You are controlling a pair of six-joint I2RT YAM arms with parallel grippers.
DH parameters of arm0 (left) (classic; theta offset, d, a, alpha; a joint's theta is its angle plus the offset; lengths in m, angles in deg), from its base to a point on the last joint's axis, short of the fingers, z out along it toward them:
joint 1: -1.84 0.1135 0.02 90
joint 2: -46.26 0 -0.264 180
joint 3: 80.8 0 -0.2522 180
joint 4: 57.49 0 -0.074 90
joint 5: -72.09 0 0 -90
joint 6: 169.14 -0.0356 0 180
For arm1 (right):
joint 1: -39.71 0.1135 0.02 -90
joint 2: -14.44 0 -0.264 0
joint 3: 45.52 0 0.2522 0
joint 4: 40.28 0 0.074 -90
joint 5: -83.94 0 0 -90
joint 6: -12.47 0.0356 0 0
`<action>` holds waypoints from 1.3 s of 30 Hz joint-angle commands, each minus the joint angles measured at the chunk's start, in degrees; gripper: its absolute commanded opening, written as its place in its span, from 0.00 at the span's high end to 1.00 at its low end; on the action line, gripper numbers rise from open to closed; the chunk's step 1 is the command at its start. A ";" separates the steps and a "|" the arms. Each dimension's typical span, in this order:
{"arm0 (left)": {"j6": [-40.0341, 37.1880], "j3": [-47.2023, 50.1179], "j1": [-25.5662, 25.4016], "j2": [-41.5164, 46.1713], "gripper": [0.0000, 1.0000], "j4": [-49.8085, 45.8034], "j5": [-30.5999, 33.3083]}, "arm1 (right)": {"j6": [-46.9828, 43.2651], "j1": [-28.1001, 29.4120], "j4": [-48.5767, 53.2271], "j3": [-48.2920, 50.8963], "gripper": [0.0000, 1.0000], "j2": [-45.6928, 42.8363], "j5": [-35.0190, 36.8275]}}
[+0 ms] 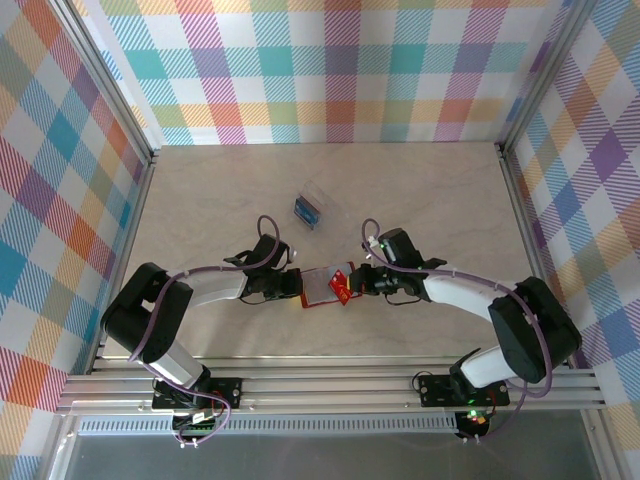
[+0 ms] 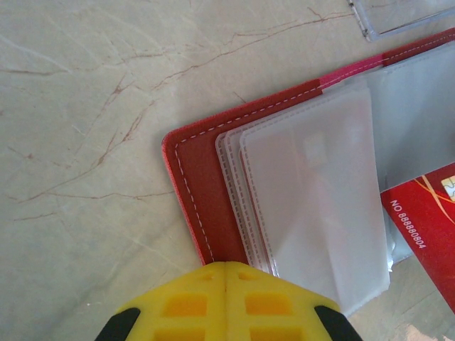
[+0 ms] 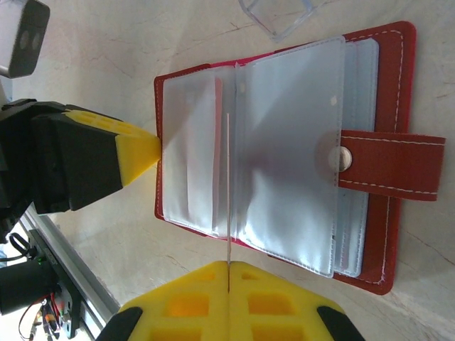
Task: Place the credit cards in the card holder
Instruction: Insert the credit card into the card slot.
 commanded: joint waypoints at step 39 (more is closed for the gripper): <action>-1.29 -0.41 -1.13 -1.61 1.00 -2.17 1.33 | -2.06 2.29 -1.76 -2.31 1.00 1.52 -0.55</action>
